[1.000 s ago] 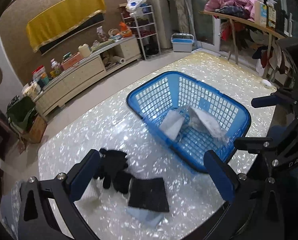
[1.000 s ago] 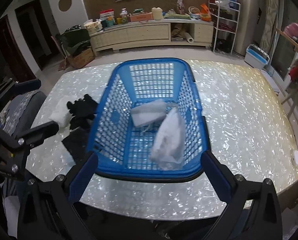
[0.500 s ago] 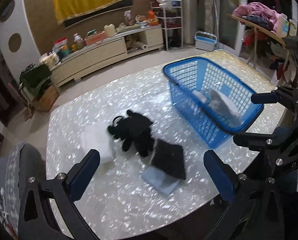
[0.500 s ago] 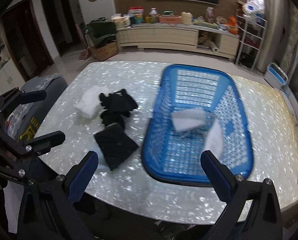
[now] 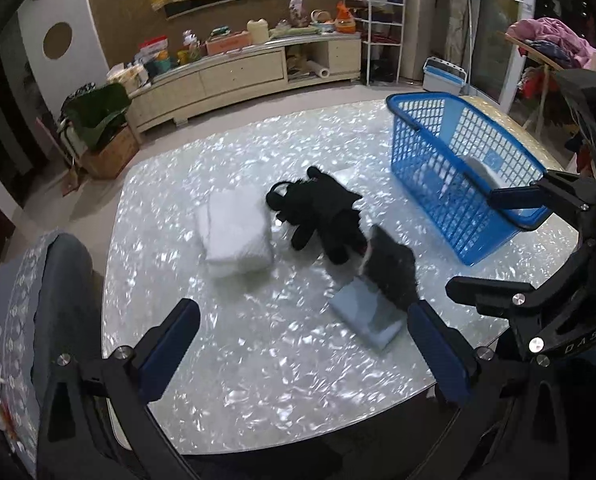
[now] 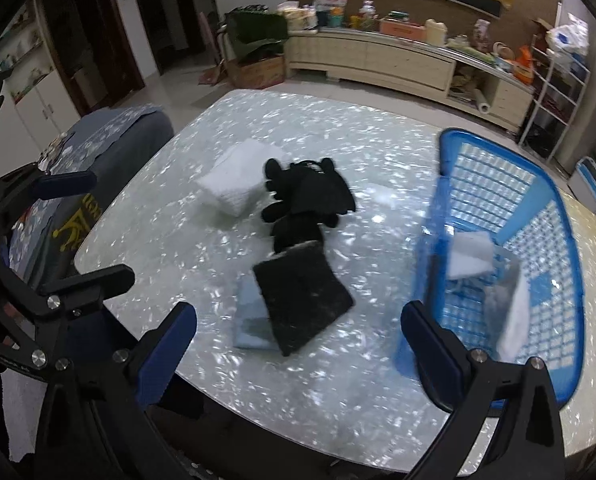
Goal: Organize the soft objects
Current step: 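Grasp the dark fuzzy cloth with the right gripper and lift it, then carry the dark fuzzy cloth into the blue basket and release it, then grasp the light blue folded cloth with the left gripper, then carry the light blue cloth into the blue basket and open the left gripper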
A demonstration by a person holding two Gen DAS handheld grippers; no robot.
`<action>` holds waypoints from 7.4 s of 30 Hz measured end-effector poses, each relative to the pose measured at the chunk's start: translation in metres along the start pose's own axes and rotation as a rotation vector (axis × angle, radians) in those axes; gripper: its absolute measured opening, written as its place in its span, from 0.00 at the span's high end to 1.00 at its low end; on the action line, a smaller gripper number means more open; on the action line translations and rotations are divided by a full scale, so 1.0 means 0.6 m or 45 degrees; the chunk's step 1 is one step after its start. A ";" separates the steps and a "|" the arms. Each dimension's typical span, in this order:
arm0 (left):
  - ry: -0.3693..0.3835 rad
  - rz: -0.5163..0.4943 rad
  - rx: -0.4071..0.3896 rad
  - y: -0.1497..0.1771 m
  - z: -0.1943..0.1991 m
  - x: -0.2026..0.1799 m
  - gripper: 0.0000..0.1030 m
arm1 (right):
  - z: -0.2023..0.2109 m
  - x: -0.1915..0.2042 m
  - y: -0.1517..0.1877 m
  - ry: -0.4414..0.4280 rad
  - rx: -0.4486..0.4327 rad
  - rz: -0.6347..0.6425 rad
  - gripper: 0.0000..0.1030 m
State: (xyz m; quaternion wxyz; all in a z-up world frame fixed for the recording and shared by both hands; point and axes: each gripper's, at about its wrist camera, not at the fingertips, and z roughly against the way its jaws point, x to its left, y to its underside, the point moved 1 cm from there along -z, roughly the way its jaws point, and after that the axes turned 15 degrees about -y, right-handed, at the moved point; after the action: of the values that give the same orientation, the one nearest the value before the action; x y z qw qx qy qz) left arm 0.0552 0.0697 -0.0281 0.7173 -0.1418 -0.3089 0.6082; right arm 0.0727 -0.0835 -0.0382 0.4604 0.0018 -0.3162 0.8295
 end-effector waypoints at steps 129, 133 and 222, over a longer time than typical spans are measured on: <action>0.319 -0.439 0.001 0.035 -0.164 -0.166 0.03 | 0.011 -0.223 0.041 0.202 0.105 -0.348 0.66; 0.347 -0.519 -0.011 0.039 -0.176 -0.180 0.07 | 0.023 -0.218 0.035 0.234 0.088 -0.342 0.49; 0.436 -0.536 -0.162 -0.302 -0.086 -0.350 0.88 | 0.145 -0.343 0.075 0.240 -0.098 -0.480 0.01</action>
State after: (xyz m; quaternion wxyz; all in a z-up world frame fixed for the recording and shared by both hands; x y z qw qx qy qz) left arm 0.2149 -0.1628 -0.0195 0.8593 -0.2201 -0.2433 0.3923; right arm 0.1319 -0.3033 -0.0527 0.6346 -0.0341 -0.2972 0.7126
